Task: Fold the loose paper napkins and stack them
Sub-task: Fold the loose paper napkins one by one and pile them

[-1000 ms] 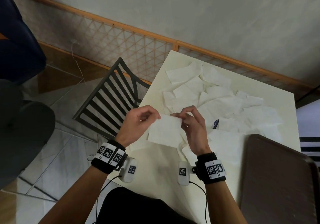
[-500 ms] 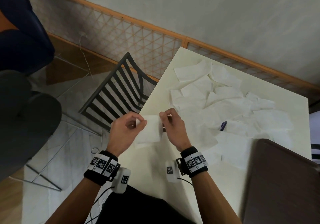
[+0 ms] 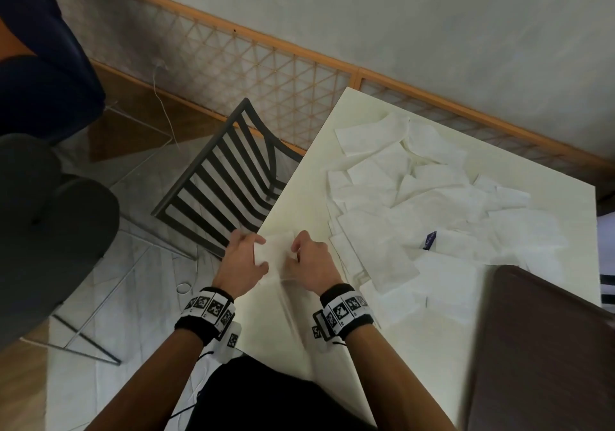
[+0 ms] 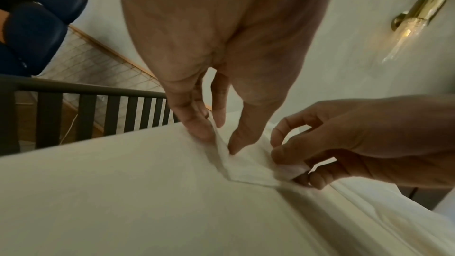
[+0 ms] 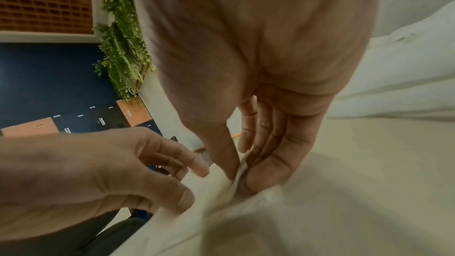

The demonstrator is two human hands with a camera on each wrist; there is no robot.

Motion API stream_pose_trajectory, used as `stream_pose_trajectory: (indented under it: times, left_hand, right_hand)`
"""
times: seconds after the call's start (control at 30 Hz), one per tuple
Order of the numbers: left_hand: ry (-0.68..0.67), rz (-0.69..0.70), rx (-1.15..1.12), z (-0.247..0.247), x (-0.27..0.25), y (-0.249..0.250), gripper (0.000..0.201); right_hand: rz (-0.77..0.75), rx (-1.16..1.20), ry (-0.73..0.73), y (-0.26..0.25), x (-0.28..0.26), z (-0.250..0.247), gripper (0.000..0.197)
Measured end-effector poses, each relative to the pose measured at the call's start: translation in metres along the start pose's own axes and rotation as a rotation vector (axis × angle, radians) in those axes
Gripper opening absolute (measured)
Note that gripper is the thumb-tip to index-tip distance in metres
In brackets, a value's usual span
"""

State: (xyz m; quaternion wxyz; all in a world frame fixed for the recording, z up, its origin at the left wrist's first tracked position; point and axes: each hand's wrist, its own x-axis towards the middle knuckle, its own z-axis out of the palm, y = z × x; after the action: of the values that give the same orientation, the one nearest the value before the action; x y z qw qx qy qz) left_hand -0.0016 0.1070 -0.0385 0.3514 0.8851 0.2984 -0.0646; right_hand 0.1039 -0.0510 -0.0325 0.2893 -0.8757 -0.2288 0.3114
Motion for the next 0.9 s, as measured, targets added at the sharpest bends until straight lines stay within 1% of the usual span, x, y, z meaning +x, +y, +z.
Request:
stream_pose_trajectory:
  times: [0.07, 0.13, 0.2, 0.23, 0.27, 0.3, 0.33, 0.37, 0.4, 0.47, 0.57, 0.63, 0.67, 0.7, 0.8, 0.83, 0.87, 0.9]
  left_hand:
    - [0.021, 0.005, 0.062, 0.002, -0.002, 0.000, 0.054]
    - [0.046, 0.039, 0.109, 0.002, -0.005, 0.003, 0.057]
    - [0.064, 0.072, 0.091, 0.004, -0.005, 0.008, 0.054]
    - [0.062, 0.087, 0.065, 0.005, -0.005, 0.011, 0.051]
    - [0.060, 0.107, 0.043, 0.006, -0.005, 0.015, 0.048]
    - [0.059, 0.133, 0.021, 0.008, -0.004, 0.019, 0.044]
    - [0.053, 0.160, -0.002, 0.010, -0.003, 0.025, 0.040]
    - [0.046, 0.189, -0.028, 0.012, -0.003, 0.031, 0.038]
    - [0.036, 0.217, -0.051, 0.015, -0.002, 0.037, 0.035]
    - [-0.002, 0.257, -0.091, 0.021, 0.001, 0.050, 0.031]
    - [-0.063, 0.294, -0.148, 0.031, 0.006, 0.072, 0.022]
    - [-0.087, 0.296, -0.183, 0.035, 0.008, 0.087, 0.017]
    - [-0.103, 0.281, -0.213, 0.036, 0.009, 0.095, 0.018]
    - [-0.130, 0.251, -0.248, 0.037, 0.010, 0.102, 0.024]
    - [-0.243, 0.144, -0.383, 0.038, 0.011, 0.118, 0.053]
    - [-0.272, 0.120, -0.449, 0.038, 0.010, 0.123, 0.059]
    - [-0.295, 0.100, -0.522, 0.039, 0.010, 0.126, 0.059]
    - [-0.316, 0.083, -0.601, 0.039, 0.008, 0.130, 0.055]
  right_hand:
    - [0.011, -0.018, 0.095, 0.006, -0.003, -0.011, 0.020]
    - [0.037, -0.084, 0.286, 0.023, -0.005, -0.029, 0.025]
    - [0.134, -0.233, 0.466, 0.045, -0.004, -0.051, 0.038]
    - [0.221, -0.315, 0.511, 0.057, -0.005, -0.062, 0.048]
    - [0.312, -0.372, 0.516, 0.068, -0.006, -0.071, 0.057]
    - [0.385, -0.394, 0.491, 0.078, -0.007, -0.079, 0.064]
    - [0.428, -0.387, 0.462, 0.087, -0.009, -0.084, 0.069]
    - [0.438, -0.360, 0.442, 0.094, -0.012, -0.087, 0.069]
    - [0.421, -0.318, 0.440, 0.099, -0.014, -0.089, 0.065]
    - [0.367, -0.186, 0.466, 0.107, -0.017, -0.090, 0.049]
    - [0.343, 0.020, 0.495, 0.110, -0.025, -0.091, 0.030]
    - [0.263, 0.124, 0.520, 0.107, -0.032, -0.095, 0.020]
    - [0.206, 0.197, 0.529, 0.102, -0.038, -0.098, 0.017]
    - [0.149, 0.273, 0.523, 0.096, -0.045, -0.102, 0.019]
    - [0.026, 0.509, 0.454, 0.080, -0.064, -0.110, 0.026]
    - [-0.006, 0.594, 0.429, 0.075, -0.070, -0.112, 0.029]
    - [-0.022, 0.679, 0.413, 0.071, -0.075, -0.114, 0.029]
    - [-0.021, 0.755, 0.401, 0.068, -0.079, -0.116, 0.026]
